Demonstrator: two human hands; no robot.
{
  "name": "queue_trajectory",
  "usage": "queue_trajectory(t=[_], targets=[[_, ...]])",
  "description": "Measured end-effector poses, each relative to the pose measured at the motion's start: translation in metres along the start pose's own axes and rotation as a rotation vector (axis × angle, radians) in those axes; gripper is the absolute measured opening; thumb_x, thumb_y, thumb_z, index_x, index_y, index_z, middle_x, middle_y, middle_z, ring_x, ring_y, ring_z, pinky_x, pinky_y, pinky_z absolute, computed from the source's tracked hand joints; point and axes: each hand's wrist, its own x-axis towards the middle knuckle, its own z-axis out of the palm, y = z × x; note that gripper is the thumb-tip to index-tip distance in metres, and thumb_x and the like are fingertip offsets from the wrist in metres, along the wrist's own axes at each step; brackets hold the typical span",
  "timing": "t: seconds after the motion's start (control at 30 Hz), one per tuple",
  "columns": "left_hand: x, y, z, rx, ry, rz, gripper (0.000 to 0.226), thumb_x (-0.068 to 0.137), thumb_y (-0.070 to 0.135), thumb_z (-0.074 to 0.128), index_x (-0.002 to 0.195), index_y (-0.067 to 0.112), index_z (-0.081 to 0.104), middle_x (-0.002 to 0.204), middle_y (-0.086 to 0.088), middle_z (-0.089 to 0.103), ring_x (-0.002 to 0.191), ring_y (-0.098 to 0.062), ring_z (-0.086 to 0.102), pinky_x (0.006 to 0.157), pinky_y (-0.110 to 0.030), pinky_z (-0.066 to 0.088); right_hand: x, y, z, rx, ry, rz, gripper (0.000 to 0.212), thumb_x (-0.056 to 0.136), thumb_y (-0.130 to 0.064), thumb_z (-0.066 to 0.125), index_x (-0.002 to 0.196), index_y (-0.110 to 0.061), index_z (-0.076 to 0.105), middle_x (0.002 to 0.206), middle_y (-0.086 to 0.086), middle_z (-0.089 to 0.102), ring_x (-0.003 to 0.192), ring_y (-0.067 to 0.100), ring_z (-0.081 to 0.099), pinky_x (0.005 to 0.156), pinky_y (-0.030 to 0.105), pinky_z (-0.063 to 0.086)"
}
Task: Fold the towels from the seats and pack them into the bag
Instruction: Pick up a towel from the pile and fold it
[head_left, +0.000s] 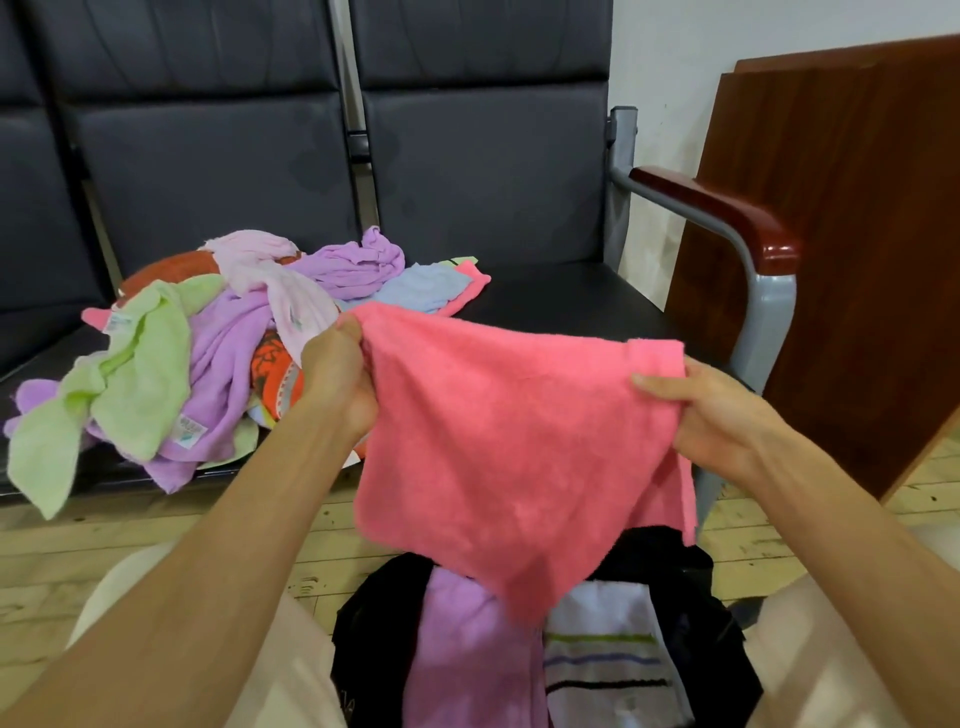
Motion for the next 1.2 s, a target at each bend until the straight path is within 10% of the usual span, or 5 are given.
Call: queue_trajectory(t=[0.2,0.43,0.63,0.9,1.2], targets=[[-0.002,0.004,0.001,0.003,0.039,0.071,0.013,0.101,0.014,0.043,0.099,0.014,0.056,0.086,0.006,0.06,0.073,-0.005,0.059,0.052,-0.015,0.05,0.002,0.006,-0.009,-1.231,0.345,-0.379,0.02,0.095,-0.007,0.054,0.076,-0.01,0.06,0.069,0.004,0.056,0.069,0.024,0.056,0.053,0.024,0.036],[0.002,0.001,-0.003,0.018,-0.039,0.063,0.018,0.102,0.014,0.04,0.095,0.013,0.056,0.088,0.005,0.059,0.075,-0.005,0.057,0.052,-0.014,0.05,0.003,0.001,-0.007,-0.049,0.267,-0.086,0.028,0.101,-0.029,0.049,0.117,-0.008,0.058,0.114,0.015,0.064,0.104,0.027,0.064,0.081,0.045,0.056],[0.01,-0.012,-0.005,0.15,-0.032,0.071,0.028,0.098,0.022,0.049,0.119,0.008,0.06,0.12,-0.009,0.062,0.11,-0.027,0.06,0.097,-0.045,0.049,-0.005,-0.003,0.002,-0.072,0.031,-0.145,0.055,0.092,-0.001,0.058,0.137,-0.03,0.048,0.125,0.01,0.058,0.108,0.027,0.064,0.084,0.041,0.054],[-0.001,-0.011,-0.003,0.165,-0.088,0.057,0.013,0.096,0.015,0.05,0.098,0.013,0.063,0.098,-0.004,0.064,0.09,-0.018,0.061,0.083,-0.033,0.052,-0.001,-0.008,-0.002,-0.836,0.47,-0.529,0.035,0.101,-0.004,0.036,0.089,-0.021,0.064,0.106,-0.001,0.064,0.093,0.011,0.054,0.085,0.03,0.042],[-0.011,0.04,0.014,0.212,-0.136,0.071,0.016,0.096,0.03,0.052,0.096,0.017,0.062,0.097,-0.003,0.064,0.088,-0.017,0.059,0.075,-0.028,0.048,-0.008,-0.086,0.005,0.111,0.186,-0.266,0.019,0.089,-0.006,0.064,0.107,-0.009,0.065,0.101,0.004,0.065,0.091,0.013,0.064,0.068,0.024,0.054]])
